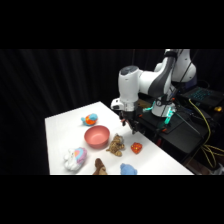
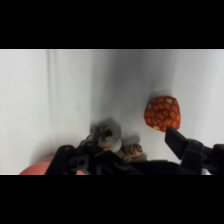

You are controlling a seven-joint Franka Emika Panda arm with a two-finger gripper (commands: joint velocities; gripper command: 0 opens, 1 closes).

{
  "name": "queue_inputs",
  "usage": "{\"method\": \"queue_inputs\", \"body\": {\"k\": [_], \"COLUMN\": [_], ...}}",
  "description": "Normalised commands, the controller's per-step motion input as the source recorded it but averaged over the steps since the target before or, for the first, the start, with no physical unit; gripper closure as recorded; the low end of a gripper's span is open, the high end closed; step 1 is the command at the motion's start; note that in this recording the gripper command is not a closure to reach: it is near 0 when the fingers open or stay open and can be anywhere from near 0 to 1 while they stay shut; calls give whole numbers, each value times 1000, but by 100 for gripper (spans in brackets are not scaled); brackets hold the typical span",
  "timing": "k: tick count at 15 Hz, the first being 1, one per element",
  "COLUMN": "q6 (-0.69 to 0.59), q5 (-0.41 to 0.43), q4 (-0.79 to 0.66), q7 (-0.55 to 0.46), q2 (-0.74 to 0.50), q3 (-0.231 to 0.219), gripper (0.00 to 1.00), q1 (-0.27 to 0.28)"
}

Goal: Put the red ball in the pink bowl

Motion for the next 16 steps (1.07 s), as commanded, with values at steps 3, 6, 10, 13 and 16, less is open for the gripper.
{"method": "queue_inputs", "body": {"k": [3,6,10,13,16], "q6": [240,229,105,81,113], "q5": [65,17,15,58,118], "q4": [45,208,245,229,170], "q7": [-87,-59,-96,-201,-260], "q2": [259,404,305,250,267], "q3": [96,72,30,28,57], "gripper": [0,0,0,0,0], "q1": [86,102,63,-5,-60]}}
